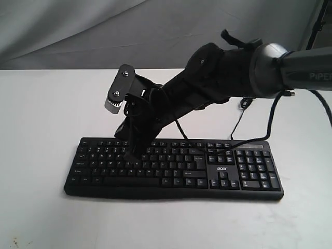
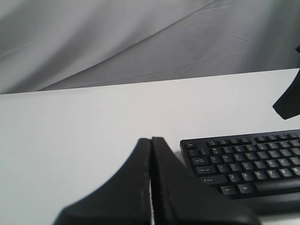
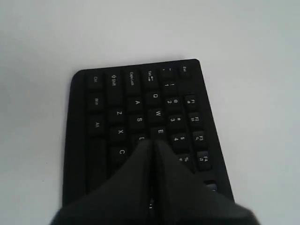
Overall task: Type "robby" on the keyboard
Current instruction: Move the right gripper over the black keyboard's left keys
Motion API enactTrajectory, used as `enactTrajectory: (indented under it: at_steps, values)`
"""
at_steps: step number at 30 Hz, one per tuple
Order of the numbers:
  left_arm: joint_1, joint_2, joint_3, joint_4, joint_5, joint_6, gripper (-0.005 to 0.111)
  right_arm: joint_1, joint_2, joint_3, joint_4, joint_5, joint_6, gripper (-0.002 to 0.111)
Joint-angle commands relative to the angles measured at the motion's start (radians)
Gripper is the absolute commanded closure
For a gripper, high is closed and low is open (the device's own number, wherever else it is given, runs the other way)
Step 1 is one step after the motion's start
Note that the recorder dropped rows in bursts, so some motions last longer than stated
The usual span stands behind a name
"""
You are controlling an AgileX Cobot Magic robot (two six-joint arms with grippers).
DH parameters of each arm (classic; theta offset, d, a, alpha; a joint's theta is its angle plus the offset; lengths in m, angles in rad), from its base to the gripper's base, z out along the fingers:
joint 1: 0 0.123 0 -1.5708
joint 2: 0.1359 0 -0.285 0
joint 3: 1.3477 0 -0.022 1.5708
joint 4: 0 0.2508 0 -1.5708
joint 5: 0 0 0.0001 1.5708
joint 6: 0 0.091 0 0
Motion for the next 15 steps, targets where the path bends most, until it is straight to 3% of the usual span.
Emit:
enactTrajectory:
  at_steps: [1, 15]
  values:
    - [-0.006, -0.003, 0.004, 0.005, -0.005, -0.003, 0.107, 0.020, 0.005, -0.006, 0.017, -0.050, 0.006, 0.108]
    - [-0.006, -0.003, 0.004, 0.005, -0.005, -0.003, 0.107, 0.021, 0.085, -0.052, -0.012, -0.055, 0.027, 0.108]
